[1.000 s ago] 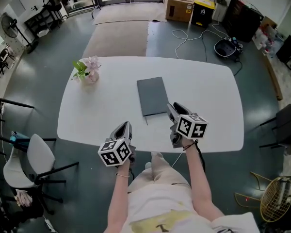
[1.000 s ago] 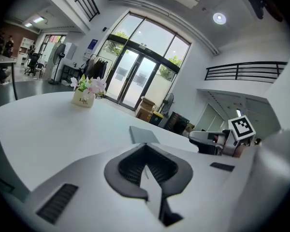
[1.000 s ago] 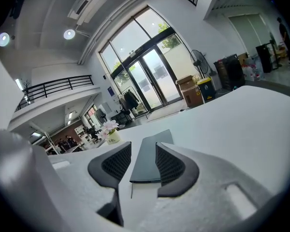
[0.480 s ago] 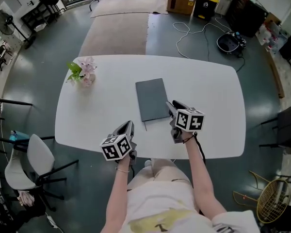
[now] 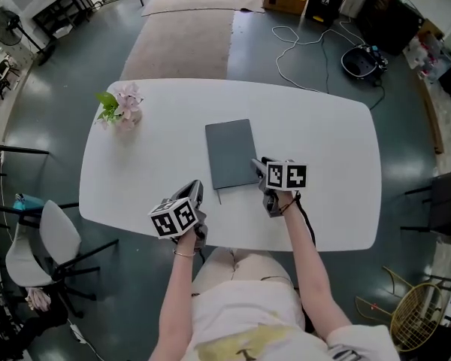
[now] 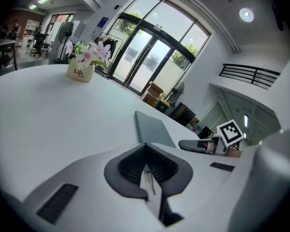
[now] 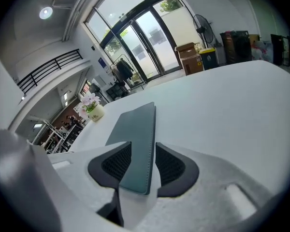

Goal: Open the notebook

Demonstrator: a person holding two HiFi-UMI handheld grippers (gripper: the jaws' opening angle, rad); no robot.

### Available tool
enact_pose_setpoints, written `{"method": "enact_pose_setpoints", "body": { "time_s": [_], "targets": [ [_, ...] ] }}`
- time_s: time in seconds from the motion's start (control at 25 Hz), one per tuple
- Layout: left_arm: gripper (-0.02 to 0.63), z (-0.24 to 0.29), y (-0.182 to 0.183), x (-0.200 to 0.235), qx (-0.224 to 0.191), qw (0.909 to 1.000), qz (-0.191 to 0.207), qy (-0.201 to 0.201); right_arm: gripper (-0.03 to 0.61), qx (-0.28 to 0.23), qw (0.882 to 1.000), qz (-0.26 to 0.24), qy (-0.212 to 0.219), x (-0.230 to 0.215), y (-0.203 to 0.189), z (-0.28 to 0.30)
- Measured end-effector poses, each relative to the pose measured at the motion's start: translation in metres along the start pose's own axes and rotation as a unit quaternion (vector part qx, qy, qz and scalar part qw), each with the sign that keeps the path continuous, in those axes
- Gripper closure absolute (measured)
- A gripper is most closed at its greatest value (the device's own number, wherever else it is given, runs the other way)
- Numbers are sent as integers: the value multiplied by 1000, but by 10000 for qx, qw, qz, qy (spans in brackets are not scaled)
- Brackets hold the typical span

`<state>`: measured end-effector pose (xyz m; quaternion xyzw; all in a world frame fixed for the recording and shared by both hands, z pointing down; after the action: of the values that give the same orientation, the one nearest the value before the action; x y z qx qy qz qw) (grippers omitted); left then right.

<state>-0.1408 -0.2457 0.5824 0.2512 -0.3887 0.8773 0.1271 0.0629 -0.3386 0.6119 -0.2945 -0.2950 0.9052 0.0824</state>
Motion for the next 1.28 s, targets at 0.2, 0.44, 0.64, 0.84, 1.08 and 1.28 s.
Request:
{"method": "enact_pose_setpoints", "body": {
  "time_s": [0.2,0.44,0.64,0.84,1.08,1.28],
  "targets": [
    [615,7,-4,2,72,9998,-193,41,428,329,9994,-41,-36,-6,-6,11],
    [615,11,-5,3,172,9995,-256,51,443,607,9981,11,53,-7,-11,21],
    [615,11,-7,3,194,9992,-339,44,481,646,9975,-4,270,-4,-11,22],
    [615,9,-8,1,143,9992,-378,71,504,625,9974,104,333,-6,-10,19],
    [615,7,-8,-5,43,9993,-382,36,529,439,9978,264,415,-3,-7,13],
    [615,6,-5,-4,-62,9990,-432,40,538,239,9976,349,551,5,2,5]
  ]
}}
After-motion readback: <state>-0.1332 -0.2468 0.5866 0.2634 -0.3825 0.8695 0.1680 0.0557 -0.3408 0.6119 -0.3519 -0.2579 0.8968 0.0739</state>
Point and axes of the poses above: the fingertips, and each gripper's own axes: z forward along the fingers, x to its left, y out of its top, the point moved 3 cm from there along -z, backward along the fingers, and after that the axes turned 2 degrees about -z, right-handed, at the moved point
